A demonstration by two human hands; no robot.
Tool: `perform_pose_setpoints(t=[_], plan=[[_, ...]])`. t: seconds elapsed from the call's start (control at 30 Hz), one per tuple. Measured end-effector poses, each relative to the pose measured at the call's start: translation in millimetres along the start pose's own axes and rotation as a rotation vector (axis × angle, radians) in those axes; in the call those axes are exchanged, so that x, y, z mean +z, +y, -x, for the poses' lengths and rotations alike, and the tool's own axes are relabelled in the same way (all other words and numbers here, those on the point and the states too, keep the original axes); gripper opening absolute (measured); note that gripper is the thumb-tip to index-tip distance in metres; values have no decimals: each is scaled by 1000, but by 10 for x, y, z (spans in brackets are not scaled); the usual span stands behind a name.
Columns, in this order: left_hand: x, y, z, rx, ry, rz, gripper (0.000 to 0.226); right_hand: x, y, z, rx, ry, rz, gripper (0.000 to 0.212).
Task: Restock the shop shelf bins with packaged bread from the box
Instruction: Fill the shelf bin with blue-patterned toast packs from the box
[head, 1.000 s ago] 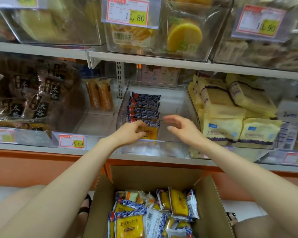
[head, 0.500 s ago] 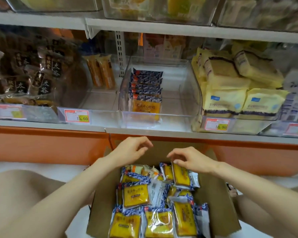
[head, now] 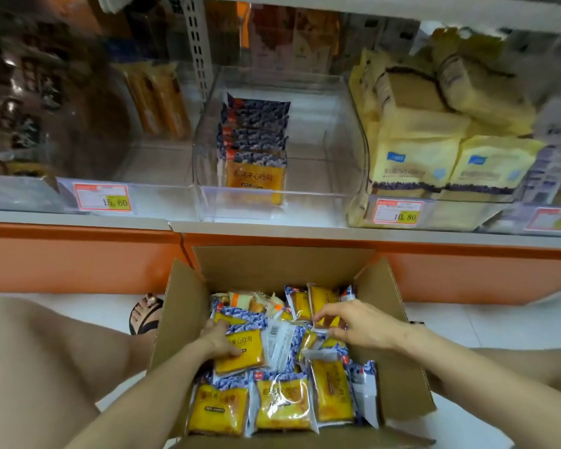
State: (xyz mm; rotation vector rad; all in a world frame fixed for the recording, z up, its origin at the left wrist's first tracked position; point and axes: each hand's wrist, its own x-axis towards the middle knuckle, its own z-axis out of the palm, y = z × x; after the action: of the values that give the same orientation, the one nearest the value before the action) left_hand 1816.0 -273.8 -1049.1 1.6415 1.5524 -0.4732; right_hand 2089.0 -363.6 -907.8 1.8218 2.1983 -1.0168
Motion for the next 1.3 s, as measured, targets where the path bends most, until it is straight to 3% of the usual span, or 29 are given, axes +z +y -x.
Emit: perform_pose_setpoints(t=[0.27, 0.37, 0.47, 0.53, 0.67, 0.87, 1.03, 1.17, 1.3], plan=[[48, 91, -104, -8, -2, 49, 78, 59, 23, -240, 50, -76, -142, 32], [6, 161, -44, 92, -70, 43, 80, 137, 39, -292, 55, -113, -173, 35], [-105, 322, 71, 233, -77, -64, 69, 161, -1, -294, 5, -87, -147, 50], [-181, 472, 154, 363, -118, 23, 57, 142, -62, -290, -74, -72, -75, 56], [-345, 769, 366, 576, -214, 169, 30, 63, -159, -276, -132, -67, 23, 47], [-414, 957, 491, 700, -245, 217, 35, -36, -120, -241, -78, -120, -124, 29], [-357, 961, 497, 687, -267, 326, 35, -54, -108, -190, -66, -188, -333, 32], [-365, 871, 402, 563, -376, 461, 47, -3, -13, -175, -60, -187, -350, 35], [-221, 508, 66, 306, -80, 310, 50, 23, 137, -101, 28, -166, -293, 31]])
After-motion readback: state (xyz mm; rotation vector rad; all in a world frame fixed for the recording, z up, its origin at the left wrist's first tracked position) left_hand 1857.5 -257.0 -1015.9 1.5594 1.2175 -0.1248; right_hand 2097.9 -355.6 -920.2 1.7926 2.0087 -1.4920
